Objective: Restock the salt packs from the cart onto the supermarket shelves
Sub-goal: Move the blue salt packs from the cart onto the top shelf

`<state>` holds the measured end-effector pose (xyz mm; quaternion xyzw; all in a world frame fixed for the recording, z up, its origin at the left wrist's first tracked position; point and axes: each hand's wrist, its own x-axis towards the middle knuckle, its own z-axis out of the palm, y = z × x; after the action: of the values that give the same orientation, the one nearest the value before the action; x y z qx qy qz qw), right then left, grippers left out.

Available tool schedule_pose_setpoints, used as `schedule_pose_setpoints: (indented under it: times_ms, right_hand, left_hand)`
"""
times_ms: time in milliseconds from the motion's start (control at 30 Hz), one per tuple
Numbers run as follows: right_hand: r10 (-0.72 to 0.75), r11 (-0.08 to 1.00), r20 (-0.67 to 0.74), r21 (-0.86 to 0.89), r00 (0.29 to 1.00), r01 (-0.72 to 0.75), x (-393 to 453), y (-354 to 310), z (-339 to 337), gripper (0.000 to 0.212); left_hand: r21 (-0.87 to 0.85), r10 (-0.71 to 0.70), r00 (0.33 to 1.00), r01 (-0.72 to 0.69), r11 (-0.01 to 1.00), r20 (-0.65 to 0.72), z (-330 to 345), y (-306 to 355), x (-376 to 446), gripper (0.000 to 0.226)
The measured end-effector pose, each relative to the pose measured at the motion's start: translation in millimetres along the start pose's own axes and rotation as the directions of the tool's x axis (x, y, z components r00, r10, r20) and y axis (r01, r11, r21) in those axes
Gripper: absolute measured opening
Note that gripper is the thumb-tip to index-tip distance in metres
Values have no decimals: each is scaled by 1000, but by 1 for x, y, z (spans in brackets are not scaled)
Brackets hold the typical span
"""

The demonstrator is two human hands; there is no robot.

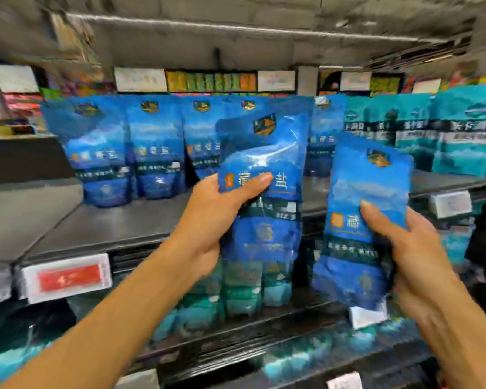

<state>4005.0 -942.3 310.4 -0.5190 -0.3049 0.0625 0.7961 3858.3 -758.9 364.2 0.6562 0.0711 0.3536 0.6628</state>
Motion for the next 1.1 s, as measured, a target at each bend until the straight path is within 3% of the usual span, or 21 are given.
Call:
schedule_pose_setpoints:
  times_ms: [200,433,567,700,767,800,867,933,1033,1100]
  right_hand:
    - [-56,997,190,61,980,45,69,-28,96,24]
    - [-104,994,209,52,972,95,160,-6,143,34]
    - [-50,999,199,-7,979,52,186,23,143,38]
    - [60,975,352,-222,934,21,196,39,132,31]
    - [140,921,450,-387,882,52,198,39,122,34]
    - [181,881,482,-467,857,77,197,38,118,37]
    - [229,817,500,-565,835,114,194,38,111,42]
    - [221,819,471,-566,854,100,192,40,107,43]
    - [219,880,405,-475,888,0,194,44,107,30]
    - [225,900,369,-434,902,-47,197,47,107,40]
  left_hand:
    - [16,-18,992,20,1000,-122,-65,48,43,34]
    - [18,1,971,3,1000,-240,-82,27,104,32]
    - [78,29,943,-3,997,-333,-77,-4,136,35]
    - [185,9,941,57,981,-339,-84,-22,149,25]
    - [403,58,956,66,913,-288,-93,-20,147,26]
    - [557,91,962,72,827,-259,-96,-19,144,30]
    - [822,154,965,92,561,-213,-101,-19,136,46]
    - [920,192,962,111,377,-195,-100,-20,130,54]
    - [916,219,952,119,384,-215,-97,-20,129,54]
    - [910,225,945,136,391,-238,-99,-20,131,56]
